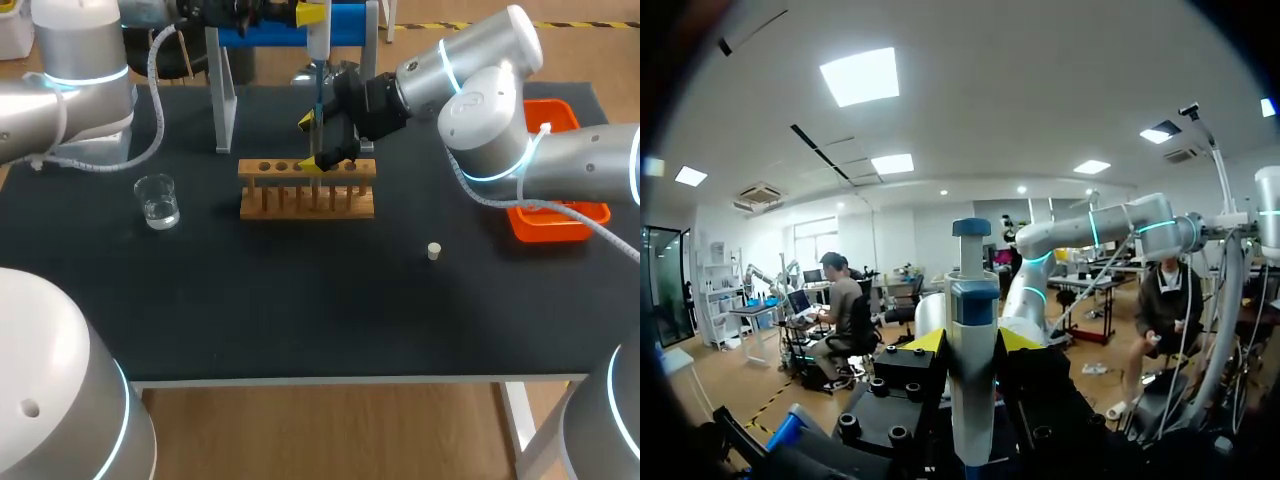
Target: Invert the test tube, pick up the pipette, mount the tip to pipette, aspirate from beaker and dispense into the tube, eject the tip, return the pipette, and cap with the stopper.
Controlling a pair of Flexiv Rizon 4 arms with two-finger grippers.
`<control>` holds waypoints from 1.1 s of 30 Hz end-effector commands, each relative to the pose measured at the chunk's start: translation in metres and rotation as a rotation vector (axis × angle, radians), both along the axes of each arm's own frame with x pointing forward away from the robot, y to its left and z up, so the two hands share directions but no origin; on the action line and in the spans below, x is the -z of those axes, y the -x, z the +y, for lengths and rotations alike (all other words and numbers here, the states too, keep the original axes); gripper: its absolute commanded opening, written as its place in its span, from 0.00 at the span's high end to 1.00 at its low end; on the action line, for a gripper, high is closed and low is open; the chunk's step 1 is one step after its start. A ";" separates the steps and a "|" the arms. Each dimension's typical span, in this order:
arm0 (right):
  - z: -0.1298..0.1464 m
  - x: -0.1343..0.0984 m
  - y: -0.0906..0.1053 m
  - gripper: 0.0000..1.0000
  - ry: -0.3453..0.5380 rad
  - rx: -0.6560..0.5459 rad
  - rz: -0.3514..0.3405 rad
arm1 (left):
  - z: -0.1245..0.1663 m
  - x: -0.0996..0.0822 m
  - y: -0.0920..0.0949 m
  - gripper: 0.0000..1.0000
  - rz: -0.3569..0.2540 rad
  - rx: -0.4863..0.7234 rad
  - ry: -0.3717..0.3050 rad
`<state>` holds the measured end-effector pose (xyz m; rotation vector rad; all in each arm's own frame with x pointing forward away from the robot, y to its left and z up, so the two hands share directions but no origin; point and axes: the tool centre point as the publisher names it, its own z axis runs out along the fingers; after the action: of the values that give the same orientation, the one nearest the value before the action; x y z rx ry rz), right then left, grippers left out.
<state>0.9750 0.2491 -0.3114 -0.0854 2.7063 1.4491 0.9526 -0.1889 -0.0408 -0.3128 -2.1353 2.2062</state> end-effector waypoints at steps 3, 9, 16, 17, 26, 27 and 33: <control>0.000 0.000 0.000 0.00 0.001 -0.001 0.001 | 0.000 0.003 -0.002 1.00 -0.002 0.007 -0.001; 0.000 0.000 0.000 0.00 0.001 -0.001 0.001 | 0.000 0.005 -0.002 1.00 -0.003 0.009 -0.008; 0.000 0.000 0.000 0.00 0.001 -0.001 0.001 | -0.001 0.008 -0.002 1.00 -0.011 0.011 -0.019; 0.000 0.000 0.000 0.00 0.001 -0.001 0.001 | -0.001 0.008 -0.002 1.00 -0.012 0.011 -0.020; 0.000 0.000 0.000 0.00 0.001 -0.001 0.001 | -0.002 0.011 -0.002 1.00 -0.017 0.015 -0.033; 0.000 0.000 0.000 0.00 0.001 -0.001 0.001 | -0.002 0.012 -0.002 1.00 -0.016 0.015 -0.034; 0.000 0.000 0.000 0.00 0.001 -0.001 0.001 | -0.004 0.014 -0.003 1.00 -0.014 0.019 -0.041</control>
<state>0.9750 0.2491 -0.3113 -0.0853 2.7063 1.4491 0.9522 -0.1928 -0.0554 -0.3375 -2.1764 2.1602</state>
